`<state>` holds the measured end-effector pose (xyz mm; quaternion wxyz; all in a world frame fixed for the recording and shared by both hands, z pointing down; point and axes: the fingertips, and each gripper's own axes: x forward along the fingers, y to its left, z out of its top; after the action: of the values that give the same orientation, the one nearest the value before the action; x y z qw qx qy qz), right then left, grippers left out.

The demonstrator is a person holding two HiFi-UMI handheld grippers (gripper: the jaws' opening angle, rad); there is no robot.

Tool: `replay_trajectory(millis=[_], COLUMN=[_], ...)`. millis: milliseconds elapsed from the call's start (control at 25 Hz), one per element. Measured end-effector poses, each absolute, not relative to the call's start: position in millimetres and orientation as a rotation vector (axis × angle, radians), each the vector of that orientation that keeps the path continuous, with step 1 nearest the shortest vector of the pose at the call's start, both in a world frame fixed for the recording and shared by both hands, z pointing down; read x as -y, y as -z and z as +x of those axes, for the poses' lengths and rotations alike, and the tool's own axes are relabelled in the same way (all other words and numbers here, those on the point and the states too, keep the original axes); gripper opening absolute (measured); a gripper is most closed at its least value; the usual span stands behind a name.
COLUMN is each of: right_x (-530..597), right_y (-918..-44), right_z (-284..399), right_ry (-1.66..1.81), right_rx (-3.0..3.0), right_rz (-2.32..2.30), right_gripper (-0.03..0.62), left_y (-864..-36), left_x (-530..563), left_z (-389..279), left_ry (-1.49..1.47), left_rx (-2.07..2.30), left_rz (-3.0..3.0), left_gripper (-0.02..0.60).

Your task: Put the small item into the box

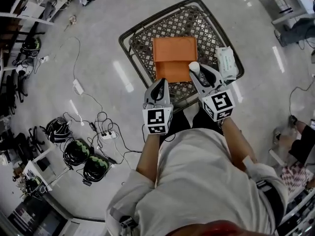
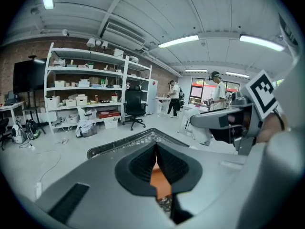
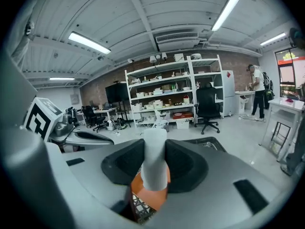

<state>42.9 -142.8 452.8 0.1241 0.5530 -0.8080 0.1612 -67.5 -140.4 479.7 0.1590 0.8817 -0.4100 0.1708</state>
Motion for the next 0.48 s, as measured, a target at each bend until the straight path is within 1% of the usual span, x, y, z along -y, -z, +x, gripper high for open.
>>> replay_trajectory(millis=[480], right_x=[139.5], right_y=[-496.8], right_z=[22.8], right_ry=[-0.652], right_rx=[2.171], right_rz=[1.785], right_gripper=[0.127], left_y=[-515.5], left_x=[165.0], left_z=[-92.3], left_ry=[-0.551], left_rx=[0.943], left_rz=[2.586], left_gripper=[0.011])
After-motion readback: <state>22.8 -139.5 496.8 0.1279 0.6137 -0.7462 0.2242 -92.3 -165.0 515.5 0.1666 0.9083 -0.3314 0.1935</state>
